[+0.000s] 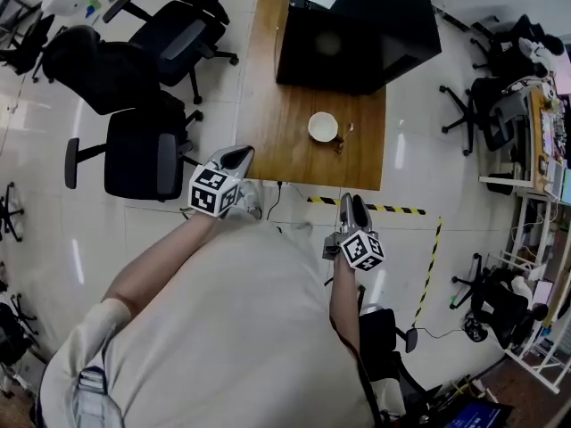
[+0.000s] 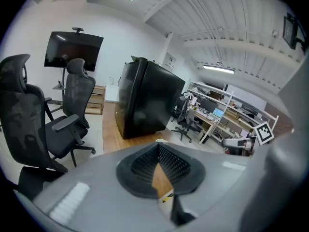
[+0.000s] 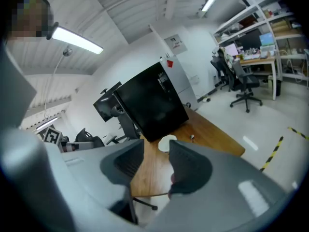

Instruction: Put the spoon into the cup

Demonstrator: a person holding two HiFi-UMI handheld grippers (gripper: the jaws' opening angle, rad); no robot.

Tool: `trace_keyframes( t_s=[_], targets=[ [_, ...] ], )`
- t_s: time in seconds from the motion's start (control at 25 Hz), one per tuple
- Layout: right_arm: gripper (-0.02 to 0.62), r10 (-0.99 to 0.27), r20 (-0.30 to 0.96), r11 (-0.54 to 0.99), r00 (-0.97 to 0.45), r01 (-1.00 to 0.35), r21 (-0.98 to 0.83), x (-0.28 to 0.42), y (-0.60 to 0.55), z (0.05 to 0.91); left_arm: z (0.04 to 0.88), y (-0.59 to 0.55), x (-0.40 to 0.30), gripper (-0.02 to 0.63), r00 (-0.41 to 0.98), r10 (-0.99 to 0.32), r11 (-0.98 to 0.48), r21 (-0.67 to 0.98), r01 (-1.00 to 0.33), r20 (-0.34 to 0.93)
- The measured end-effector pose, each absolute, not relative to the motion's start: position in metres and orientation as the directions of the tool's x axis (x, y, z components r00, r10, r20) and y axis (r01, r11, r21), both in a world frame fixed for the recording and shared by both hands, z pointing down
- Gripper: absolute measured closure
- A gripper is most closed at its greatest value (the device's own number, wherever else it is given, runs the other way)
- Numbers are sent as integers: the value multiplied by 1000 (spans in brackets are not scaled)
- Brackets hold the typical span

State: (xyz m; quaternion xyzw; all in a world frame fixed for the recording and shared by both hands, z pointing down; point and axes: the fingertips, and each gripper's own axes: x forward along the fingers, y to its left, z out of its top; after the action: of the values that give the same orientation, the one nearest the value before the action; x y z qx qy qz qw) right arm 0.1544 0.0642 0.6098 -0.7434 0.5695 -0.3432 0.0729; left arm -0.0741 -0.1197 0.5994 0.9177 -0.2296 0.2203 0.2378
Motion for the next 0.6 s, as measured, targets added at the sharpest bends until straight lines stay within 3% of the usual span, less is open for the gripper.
trace_keyframes(
  t_s=[0.6],
  targets=[
    [439, -865, 480, -376, 147, -824, -425, 161, 61, 593, 619, -125, -65, 606, 835, -278, -762, 420, -492, 474]
  ],
)
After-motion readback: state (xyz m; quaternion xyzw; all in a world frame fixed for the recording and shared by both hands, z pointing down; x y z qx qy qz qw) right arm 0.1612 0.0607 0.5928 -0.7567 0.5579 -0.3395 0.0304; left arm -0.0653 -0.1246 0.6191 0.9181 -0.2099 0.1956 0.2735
